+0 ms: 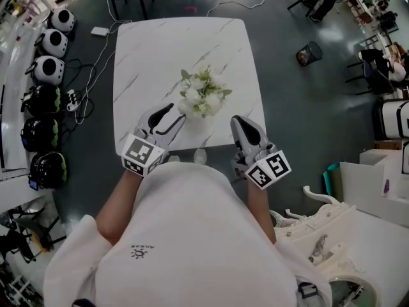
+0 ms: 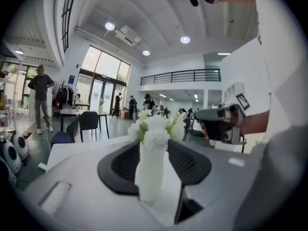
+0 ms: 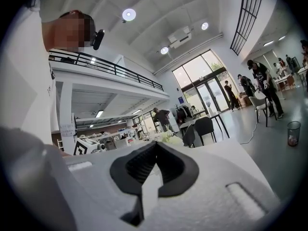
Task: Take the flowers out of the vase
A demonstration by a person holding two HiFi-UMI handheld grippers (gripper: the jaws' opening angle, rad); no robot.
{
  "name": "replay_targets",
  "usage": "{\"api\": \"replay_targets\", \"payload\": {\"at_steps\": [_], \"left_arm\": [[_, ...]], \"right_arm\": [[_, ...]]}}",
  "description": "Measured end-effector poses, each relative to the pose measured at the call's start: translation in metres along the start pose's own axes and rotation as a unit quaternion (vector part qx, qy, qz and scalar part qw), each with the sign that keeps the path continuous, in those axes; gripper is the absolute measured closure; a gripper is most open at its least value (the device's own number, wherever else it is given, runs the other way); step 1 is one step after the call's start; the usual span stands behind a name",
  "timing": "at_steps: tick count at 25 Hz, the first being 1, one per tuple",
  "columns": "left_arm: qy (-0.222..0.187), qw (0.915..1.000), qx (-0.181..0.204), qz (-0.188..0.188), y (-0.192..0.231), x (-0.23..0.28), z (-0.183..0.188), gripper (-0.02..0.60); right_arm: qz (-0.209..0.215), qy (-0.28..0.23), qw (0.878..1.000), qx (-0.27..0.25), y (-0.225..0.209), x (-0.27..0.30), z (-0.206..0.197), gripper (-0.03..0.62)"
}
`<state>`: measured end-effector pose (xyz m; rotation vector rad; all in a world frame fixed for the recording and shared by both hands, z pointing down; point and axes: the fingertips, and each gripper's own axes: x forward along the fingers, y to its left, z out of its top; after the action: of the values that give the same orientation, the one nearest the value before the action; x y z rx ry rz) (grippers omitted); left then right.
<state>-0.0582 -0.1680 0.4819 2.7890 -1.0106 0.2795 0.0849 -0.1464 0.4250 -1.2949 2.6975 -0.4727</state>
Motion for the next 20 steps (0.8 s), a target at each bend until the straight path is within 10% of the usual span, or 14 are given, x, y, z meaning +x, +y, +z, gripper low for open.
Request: {"api": "replay_targets", "payload": {"at_steps": [12,20], "left_arm": [[0.02,0.9996,0.007,0.021,-0.01,0.035,-0.025,0.17],[0.017,0.9995,0.025,0.009,-0.015,0.056,-0.015,0.117]], "right_arm": [[0.01,0.01,1.0,-0.002,-0.03,-0.004,0.006,0.594],[0.003,0.013,1.0,-0.001,-0.039,-0.01,0.006,0.594]]}}
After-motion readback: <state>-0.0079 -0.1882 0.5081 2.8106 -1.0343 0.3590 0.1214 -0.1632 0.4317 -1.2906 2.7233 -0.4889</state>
